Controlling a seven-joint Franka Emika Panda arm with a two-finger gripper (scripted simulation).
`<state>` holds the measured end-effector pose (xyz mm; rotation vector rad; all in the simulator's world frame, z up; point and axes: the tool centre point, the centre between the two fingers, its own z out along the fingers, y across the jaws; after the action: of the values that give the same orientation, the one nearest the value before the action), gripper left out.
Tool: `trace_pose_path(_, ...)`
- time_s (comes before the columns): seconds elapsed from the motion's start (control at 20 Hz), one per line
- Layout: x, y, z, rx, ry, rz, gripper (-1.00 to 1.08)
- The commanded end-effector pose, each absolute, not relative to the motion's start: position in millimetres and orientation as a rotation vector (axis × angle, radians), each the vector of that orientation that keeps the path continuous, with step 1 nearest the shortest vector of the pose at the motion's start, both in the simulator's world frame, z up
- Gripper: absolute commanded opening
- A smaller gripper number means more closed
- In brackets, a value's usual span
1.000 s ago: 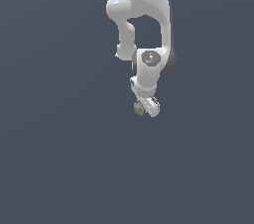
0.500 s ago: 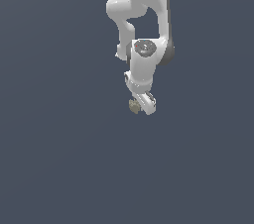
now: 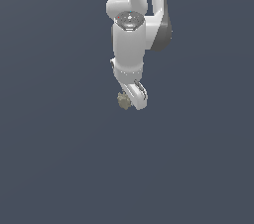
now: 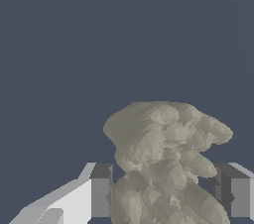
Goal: Pick up the object and move it to a goal position.
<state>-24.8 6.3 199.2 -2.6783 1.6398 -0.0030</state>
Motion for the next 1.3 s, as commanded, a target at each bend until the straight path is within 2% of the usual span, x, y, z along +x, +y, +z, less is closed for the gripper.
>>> trace_pose_path(0.0, -16.1, -6.7, 223.3, -2.679, 1.64, -0.002, -1.0)
trace_pose_path(0.65, 27.1, -61.9, 326.3, -2.681, 1.638, -0.001, -1.0)
trace_pose_path(1.25, 46.6, -83.3, 366.4, -2.681, 1.638, -0.001, -1.0)
